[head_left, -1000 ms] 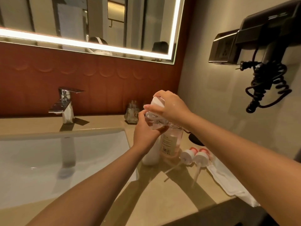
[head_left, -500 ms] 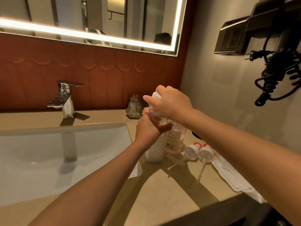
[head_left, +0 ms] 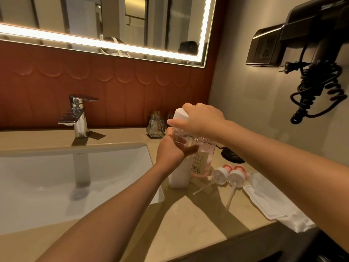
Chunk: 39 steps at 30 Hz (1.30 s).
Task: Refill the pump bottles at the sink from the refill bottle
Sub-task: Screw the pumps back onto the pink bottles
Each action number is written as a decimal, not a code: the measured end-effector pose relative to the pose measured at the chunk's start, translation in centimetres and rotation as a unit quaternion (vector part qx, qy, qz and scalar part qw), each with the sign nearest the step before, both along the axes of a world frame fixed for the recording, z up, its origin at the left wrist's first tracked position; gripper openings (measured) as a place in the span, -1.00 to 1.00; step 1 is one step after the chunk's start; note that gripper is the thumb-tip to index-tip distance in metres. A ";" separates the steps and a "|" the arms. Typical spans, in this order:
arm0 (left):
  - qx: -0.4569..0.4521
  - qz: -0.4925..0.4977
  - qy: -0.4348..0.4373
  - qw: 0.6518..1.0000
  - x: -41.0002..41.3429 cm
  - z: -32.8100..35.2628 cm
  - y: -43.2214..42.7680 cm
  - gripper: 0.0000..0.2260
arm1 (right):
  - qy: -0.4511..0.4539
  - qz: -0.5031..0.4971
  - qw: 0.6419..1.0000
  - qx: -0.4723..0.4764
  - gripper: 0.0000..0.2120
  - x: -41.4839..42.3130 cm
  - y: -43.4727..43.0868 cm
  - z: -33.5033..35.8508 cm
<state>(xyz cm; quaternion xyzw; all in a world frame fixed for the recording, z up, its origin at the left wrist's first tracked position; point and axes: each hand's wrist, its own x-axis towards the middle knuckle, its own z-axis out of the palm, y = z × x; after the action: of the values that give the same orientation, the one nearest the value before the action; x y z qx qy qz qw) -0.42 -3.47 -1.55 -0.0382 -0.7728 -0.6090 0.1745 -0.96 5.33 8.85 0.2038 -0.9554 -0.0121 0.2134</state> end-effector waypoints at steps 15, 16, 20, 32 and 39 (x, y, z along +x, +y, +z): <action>-0.036 -0.014 0.006 0.999 0.4 -0.7 -0.3 -0.42 | -0.338 0.178 0.921 -0.075 -0.48 -0.7 2.5 4.1; -0.037 -0.014 0.002 0.999 0.4 -0.9 -0.3 -0.40 | -0.343 0.173 0.921 -0.067 -0.48 -0.8 2.5 4.2; -0.045 -0.017 0.004 0.999 0.3 -1.1 -0.3 -0.43 | -0.335 0.163 0.927 -0.046 -0.50 -1.0 2.2 4.5; -0.031 -0.022 0.001 0.999 0.4 -1.2 -0.2 -0.39 | -0.248 0.038 0.968 0.032 -0.28 1.0 0.0 3.8; -0.033 -0.024 -0.010 0.999 0.6 -1.1 -0.2 -0.33 | -0.227 0.085 0.970 0.000 -0.44 0.8 0.4 3.8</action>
<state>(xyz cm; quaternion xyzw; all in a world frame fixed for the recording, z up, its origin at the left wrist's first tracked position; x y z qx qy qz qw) 0.18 -3.66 -2.66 -0.0564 -0.7927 -0.5879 0.1512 -0.16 5.76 12.69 0.2812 -0.9582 0.0525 -0.0084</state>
